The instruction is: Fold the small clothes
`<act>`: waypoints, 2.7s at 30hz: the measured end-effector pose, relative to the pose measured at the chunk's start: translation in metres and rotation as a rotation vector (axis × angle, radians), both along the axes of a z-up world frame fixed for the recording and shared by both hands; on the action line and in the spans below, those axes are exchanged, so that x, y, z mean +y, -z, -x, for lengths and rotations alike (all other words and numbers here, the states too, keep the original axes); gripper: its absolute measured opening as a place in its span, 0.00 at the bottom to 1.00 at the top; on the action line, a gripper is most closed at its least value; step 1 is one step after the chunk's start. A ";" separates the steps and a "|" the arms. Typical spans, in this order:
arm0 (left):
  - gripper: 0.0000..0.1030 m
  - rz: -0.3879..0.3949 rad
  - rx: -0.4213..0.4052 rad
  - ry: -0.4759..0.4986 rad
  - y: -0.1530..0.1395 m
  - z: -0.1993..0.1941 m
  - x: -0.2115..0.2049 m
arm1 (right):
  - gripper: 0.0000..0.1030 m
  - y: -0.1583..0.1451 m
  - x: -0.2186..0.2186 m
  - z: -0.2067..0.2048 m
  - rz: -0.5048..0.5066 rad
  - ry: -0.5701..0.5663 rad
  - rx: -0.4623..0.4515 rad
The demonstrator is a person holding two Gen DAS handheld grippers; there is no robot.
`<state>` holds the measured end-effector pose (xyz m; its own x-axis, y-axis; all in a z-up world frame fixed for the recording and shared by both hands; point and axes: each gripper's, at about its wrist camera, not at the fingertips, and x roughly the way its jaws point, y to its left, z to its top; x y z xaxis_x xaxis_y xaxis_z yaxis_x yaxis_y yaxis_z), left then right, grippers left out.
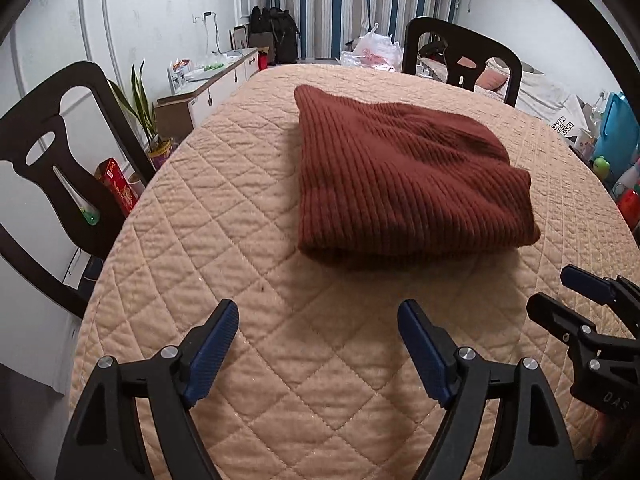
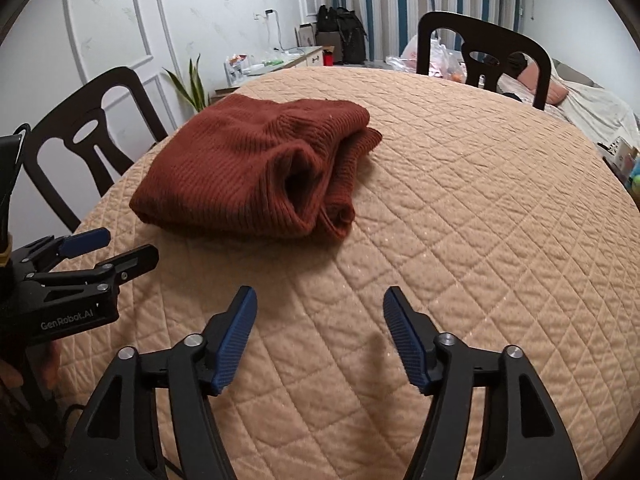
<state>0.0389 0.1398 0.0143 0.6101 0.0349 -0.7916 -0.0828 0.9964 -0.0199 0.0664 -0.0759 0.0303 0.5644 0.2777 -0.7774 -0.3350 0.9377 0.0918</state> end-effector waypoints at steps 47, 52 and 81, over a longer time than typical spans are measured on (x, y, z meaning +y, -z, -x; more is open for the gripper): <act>0.98 -0.023 0.010 0.009 0.011 -0.002 -0.009 | 0.70 0.013 0.008 0.003 0.074 -0.008 0.004; 0.98 -0.023 0.011 0.009 0.011 -0.002 -0.009 | 0.70 0.013 0.008 0.003 0.074 -0.008 0.004; 0.99 -0.023 0.012 0.010 0.012 -0.003 -0.010 | 0.71 0.014 0.008 0.002 0.073 -0.008 0.004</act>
